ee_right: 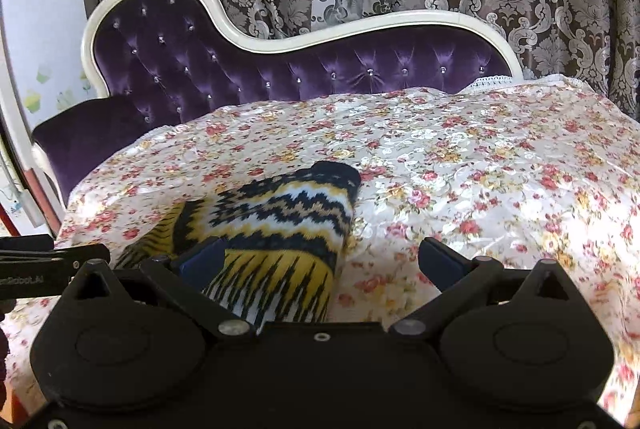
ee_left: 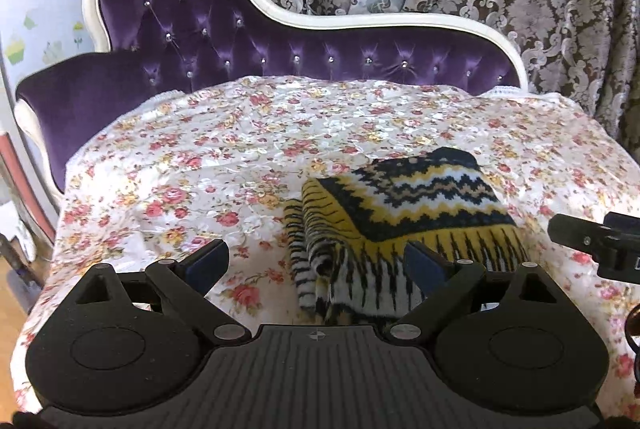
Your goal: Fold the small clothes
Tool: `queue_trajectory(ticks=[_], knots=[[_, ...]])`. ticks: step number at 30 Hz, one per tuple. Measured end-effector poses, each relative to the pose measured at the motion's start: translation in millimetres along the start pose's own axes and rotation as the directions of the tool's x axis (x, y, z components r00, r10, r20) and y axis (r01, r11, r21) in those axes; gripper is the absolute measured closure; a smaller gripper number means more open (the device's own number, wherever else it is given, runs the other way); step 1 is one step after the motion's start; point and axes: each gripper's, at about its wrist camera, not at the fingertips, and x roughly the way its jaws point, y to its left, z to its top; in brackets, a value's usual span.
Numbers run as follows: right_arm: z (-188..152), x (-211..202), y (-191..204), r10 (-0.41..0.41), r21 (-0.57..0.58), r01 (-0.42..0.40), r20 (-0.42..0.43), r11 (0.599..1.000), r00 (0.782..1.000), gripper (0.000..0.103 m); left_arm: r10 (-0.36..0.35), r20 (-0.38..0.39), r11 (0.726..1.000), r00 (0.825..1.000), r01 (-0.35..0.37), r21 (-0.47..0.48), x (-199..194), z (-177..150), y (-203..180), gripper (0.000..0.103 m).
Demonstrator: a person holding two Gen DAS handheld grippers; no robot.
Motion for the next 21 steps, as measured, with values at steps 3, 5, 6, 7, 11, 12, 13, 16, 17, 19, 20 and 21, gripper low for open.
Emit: queue_trajectory(ticks=[3, 5, 6, 7, 11, 12, 13, 16, 17, 19, 20, 21], knots=[[-6.7, -7.9, -3.2, 0.010, 0.020, -0.010, -0.011, 1.000, 1.000, 0.001, 0.032, 0.009, 0.999, 0.999, -0.032, 0.009, -11.0, -5.5, -3.5, 0.008], [-11.7, -11.8, -3.1, 0.018, 0.028, -0.017, -0.024, 0.999, 1.000, 0.001, 0.059, 0.010, 0.998, 0.998, -0.059, 0.011, -15.9, -9.4, -4.8, 0.008], [-13.7, -13.2, -2.5, 0.023, 0.027, -0.022, -0.034, 0.999, 0.999, 0.001, 0.069, 0.004, 0.998, 0.998, -0.069, 0.009, -17.7, -11.0, -5.0, 0.008], [-15.3, -14.2, -1.7, 0.026, 0.021, -0.025, -0.045, 0.999, 0.999, 0.001, 0.080, -0.006, 0.997, 0.997, -0.080, 0.007, -19.1, -12.7, -4.5, 0.008], [-18.8, -20.7, 3.1, 0.022, -0.017, -0.023, -0.047, 1.000, 0.999, 0.001, 0.117, -0.041, 0.993, 0.992, -0.117, 0.007, -25.0, -17.4, -1.8, 0.008], [-19.4, -23.2, 4.9, 0.019, -0.022, -0.020, -0.041, 1.000, 0.999, 0.001, 0.120, -0.042, 0.993, 0.992, -0.120, 0.009, -27.1, -19.2, -0.8, 0.008], [-20.1, -26.0, 6.8, 0.017, -0.026, -0.018, -0.035, 1.000, 0.999, 0.001, 0.118, -0.044, 0.993, 0.992, -0.118, 0.009, -28.7, -20.8, -0.3, 0.008], [-20.3, -32.6, 11.2, 0.020, -0.033, -0.021, -0.024, 0.999, 0.999, 0.001, 0.102, -0.053, 0.995, 0.993, -0.103, -0.009, -33.3, -24.4, 2.2, 0.008], [-20.6, -34.6, 12.8, 0.020, -0.037, -0.021, -0.021, 0.999, 1.000, 0.001, 0.094, -0.057, 0.995, 0.994, -0.095, -0.013, -34.4, -25.0, 3.0, 0.008], [-21.3, -38.3, 17.0, 0.008, -0.055, -0.009, -0.015, 0.998, 1.000, 0.001, 0.088, -0.060, 0.996, 0.994, -0.089, -0.016, -35.8, -26.3, 2.1, 0.008], [-21.9, -40.3, 19.1, -0.003, -0.063, 0.002, -0.014, 0.998, 1.000, 0.001, 0.085, -0.062, 0.996, 0.995, -0.086, -0.015, -36.4, -26.8, 1.5, 0.008], [-22.8, -42.6, 21.3, -0.016, -0.068, 0.015, -0.012, 0.998, 1.000, 0.001, 0.081, -0.063, 0.997, 0.995, -0.082, -0.013, -37.1, -27.8, -0.2, 0.008]])
